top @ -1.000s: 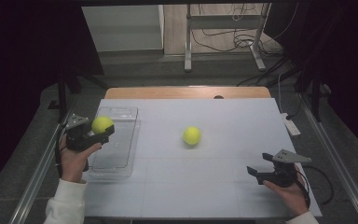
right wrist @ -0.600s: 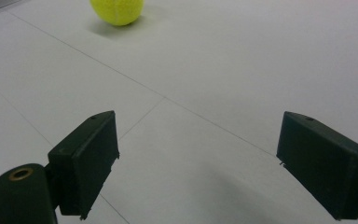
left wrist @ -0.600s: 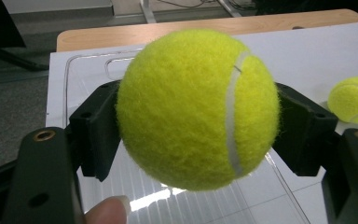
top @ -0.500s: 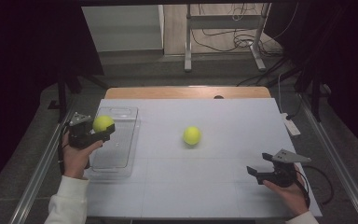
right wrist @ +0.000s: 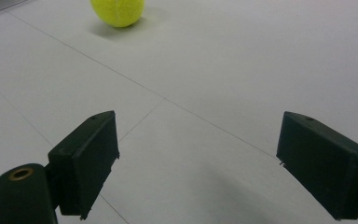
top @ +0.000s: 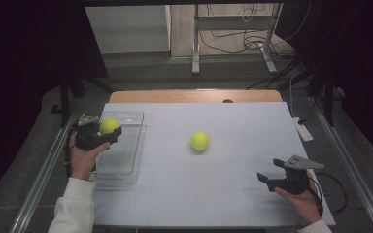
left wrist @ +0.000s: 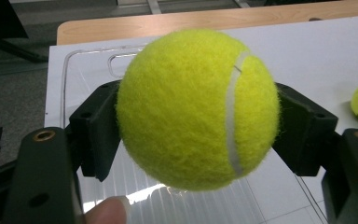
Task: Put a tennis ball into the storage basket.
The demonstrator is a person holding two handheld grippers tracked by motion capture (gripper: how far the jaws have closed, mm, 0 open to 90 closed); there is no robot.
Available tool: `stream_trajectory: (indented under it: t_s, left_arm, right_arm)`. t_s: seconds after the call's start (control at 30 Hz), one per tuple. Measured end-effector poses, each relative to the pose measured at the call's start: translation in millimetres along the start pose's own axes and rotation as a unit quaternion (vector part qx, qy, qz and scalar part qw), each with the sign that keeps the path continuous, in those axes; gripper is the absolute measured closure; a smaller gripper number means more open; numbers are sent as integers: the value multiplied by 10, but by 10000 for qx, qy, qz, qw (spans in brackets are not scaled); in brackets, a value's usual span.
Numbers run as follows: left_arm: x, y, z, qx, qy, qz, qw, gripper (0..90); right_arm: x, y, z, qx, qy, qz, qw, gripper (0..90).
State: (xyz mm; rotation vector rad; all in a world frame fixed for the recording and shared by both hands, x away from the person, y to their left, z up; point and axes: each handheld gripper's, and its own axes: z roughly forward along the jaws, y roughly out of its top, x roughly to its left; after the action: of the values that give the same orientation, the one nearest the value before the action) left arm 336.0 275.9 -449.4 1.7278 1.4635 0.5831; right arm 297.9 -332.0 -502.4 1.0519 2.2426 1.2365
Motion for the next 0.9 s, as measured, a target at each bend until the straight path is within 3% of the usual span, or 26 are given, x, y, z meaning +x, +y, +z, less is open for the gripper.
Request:
stream_trajectory:
  t_s: [0.3, 0.9]
  left_arm:
    - [11, 64, 100, 86, -76, -24, 9999, 262]
    - [23, 211, 269, 290, -10, 0, 9996, 262]
  right_arm:
    - [3, 2, -1, -6, 3, 1, 10000, 129]
    - [-1, 0, 2, 0, -3, 3, 10000, 129]
